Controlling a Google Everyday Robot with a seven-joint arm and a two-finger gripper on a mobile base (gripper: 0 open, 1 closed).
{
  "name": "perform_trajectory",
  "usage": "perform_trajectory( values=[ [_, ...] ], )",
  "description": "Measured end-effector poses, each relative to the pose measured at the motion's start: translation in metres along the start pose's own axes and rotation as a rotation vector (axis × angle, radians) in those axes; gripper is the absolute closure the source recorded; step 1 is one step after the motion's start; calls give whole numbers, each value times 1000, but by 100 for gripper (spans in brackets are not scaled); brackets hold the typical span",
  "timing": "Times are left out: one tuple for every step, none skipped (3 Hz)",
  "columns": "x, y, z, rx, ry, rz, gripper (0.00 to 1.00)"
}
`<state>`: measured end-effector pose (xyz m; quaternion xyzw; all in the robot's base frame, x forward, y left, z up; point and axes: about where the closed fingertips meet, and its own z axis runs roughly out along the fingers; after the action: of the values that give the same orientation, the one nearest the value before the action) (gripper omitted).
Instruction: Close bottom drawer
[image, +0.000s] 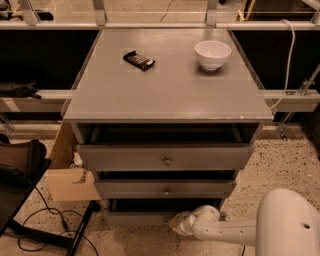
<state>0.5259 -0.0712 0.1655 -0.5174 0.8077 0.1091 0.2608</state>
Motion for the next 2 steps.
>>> perform_trajectory(
  values=[
    [0, 0, 0, 0, 0, 0, 4],
    [0, 0, 0, 0, 0, 0, 0]
  ],
)
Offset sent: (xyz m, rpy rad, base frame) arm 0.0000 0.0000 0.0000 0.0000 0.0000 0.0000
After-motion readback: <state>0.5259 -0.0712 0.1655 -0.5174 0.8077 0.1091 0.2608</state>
